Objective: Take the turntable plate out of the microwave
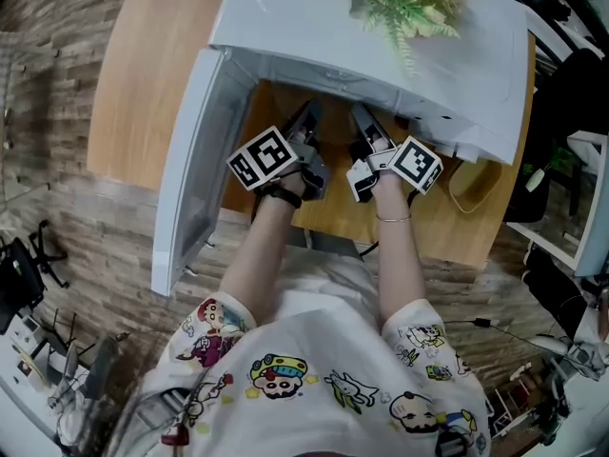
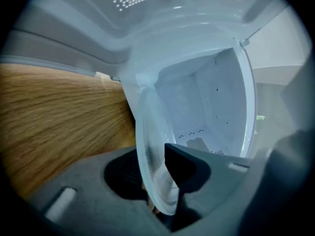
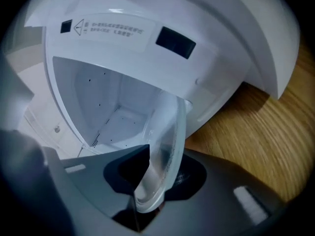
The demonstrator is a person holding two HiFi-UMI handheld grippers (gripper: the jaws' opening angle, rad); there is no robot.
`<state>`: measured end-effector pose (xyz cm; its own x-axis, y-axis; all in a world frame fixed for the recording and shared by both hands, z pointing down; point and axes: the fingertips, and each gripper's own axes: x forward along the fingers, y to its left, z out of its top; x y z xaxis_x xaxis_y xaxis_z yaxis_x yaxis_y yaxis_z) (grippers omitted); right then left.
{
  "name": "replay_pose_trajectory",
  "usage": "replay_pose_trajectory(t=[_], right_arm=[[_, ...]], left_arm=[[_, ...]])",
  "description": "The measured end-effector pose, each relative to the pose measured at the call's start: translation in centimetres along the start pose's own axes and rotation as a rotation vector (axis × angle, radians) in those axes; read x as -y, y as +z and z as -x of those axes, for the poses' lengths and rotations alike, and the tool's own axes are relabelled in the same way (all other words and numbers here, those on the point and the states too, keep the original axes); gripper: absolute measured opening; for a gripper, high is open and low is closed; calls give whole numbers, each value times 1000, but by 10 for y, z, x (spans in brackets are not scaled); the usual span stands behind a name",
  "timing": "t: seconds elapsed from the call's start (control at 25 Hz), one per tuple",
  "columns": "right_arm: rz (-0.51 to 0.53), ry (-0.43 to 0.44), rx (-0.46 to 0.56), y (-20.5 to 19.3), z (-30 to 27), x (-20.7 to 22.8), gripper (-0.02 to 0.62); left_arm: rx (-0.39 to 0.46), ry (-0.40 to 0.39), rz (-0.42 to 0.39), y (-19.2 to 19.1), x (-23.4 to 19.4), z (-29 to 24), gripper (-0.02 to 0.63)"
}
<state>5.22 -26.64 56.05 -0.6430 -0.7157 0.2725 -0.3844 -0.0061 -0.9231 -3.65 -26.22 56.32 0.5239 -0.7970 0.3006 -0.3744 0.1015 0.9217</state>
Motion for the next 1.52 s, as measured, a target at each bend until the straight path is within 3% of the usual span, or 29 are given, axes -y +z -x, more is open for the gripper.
replay_pose_trajectory(t=[0.32, 0.52, 1.16, 1.52], right_arm=[[-129, 76, 20, 1, -5, -3, 72], [-161, 75, 50, 0, -5, -3, 63], [-155, 111, 86, -21, 16, -11, 58], [-164, 165, 57, -27, 33, -26, 60]], left_arm=[[0, -20, 4, 8, 2, -6, 78], [-10, -36, 20, 10, 3, -4, 63], [-41, -48, -9, -2, 5, 20, 57], [9, -59, -10, -10, 17, 39, 57]])
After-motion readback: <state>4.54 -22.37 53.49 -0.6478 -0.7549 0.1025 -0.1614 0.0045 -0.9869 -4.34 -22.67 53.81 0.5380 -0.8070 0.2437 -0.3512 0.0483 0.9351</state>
